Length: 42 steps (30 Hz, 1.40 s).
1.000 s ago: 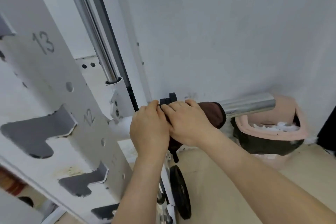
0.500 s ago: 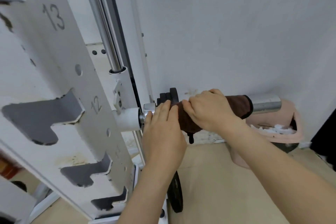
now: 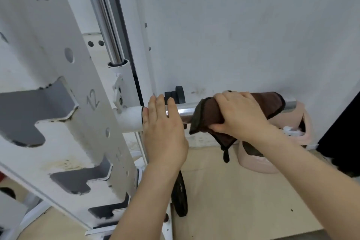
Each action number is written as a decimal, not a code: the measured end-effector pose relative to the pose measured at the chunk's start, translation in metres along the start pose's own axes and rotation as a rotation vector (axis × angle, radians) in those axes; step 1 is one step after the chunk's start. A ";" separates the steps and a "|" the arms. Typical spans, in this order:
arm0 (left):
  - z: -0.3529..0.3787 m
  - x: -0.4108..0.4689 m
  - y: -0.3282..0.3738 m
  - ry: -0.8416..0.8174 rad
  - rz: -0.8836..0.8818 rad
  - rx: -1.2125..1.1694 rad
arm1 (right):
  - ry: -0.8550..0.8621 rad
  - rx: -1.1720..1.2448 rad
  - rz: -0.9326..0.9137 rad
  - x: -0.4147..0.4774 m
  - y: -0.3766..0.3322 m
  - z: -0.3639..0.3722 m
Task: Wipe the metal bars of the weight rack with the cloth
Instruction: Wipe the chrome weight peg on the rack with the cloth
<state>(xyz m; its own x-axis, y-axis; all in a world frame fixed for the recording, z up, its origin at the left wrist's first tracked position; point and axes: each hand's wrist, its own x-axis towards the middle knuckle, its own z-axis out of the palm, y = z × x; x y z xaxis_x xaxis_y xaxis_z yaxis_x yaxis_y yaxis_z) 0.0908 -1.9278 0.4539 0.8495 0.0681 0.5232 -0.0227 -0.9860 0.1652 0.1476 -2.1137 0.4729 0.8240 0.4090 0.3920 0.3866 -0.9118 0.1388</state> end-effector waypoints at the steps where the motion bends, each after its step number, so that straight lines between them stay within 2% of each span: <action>1: -0.002 0.001 -0.001 -0.015 0.011 0.011 | -0.029 0.008 -0.014 0.013 -0.018 -0.003; 5: -0.006 0.008 -0.007 -0.020 0.014 0.039 | -0.166 0.105 -0.209 0.061 -0.081 -0.009; 9: 0.001 0.012 -0.008 0.032 -0.060 -0.021 | -0.485 0.237 -0.227 0.083 -0.072 -0.013; 13: 0.005 -0.012 -0.008 0.167 -0.156 -0.152 | -0.597 0.456 -0.189 0.087 -0.062 -0.014; 15: 0.005 -0.035 -0.002 0.267 -0.291 -0.440 | -0.635 0.567 -0.180 0.084 -0.061 -0.020; 16: 0.003 -0.045 0.003 0.271 -0.423 -0.664 | -0.649 0.630 -0.168 0.083 -0.061 -0.025; 18: 0.000 -0.052 0.007 0.197 -0.800 -1.219 | -0.613 0.689 -0.170 0.081 -0.070 -0.033; 20: 0.004 -0.045 0.004 0.132 -1.085 -1.711 | -0.490 0.606 -0.195 0.079 -0.092 -0.031; 21: 0.005 -0.038 0.003 0.124 -1.140 -1.907 | -0.406 0.534 -0.214 0.079 -0.104 -0.028; 23: 0.006 -0.023 0.001 0.191 -1.164 -2.138 | -0.235 0.434 -0.204 0.081 -0.122 -0.022; 24: 0.006 -0.016 0.002 0.231 -1.166 -2.176 | -0.227 0.444 -0.151 0.086 -0.125 -0.020; 27: 0.003 -0.007 0.007 0.254 -1.152 -2.164 | -0.433 0.677 0.088 0.106 -0.117 -0.019; 28: 0.002 -0.009 0.007 0.241 -1.127 -2.156 | -0.432 0.688 0.145 0.110 -0.113 -0.020; 29: 0.002 -0.011 0.007 0.235 -1.102 -2.162 | -0.359 0.623 0.167 0.110 -0.111 -0.021; 32: 0.005 -0.016 0.001 0.167 -1.040 -2.186 | 0.033 0.336 0.163 0.084 -0.124 -0.020; 34: 0.008 -0.017 -0.001 0.114 -0.982 -2.246 | 0.048 0.325 0.091 0.064 -0.142 -0.019; 36: 0.008 -0.019 0.000 0.115 -0.989 -2.242 | -0.052 0.351 0.047 0.066 -0.150 -0.016; 38: 0.011 -0.021 0.002 0.172 -1.065 -2.175 | -0.287 0.458 0.104 0.094 -0.144 -0.017; 40: 0.012 -0.023 0.003 0.219 -1.124 -2.108 | -0.551 0.663 0.166 0.117 -0.131 -0.022; 41: 0.012 -0.023 0.003 0.219 -1.138 -2.100 | -0.612 0.739 0.185 0.123 -0.125 -0.025; 42: 0.013 -0.023 0.002 0.216 -1.137 -2.104 | -0.578 0.762 0.184 0.123 -0.120 -0.029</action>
<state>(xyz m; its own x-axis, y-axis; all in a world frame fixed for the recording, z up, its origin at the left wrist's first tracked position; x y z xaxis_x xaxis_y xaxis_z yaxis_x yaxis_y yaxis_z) 0.0781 -1.9332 0.4313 0.8652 0.3897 -0.3155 -0.1789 0.8277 0.5318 0.1910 -1.9549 0.5307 0.8960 0.4030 -0.1865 0.2279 -0.7778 -0.5858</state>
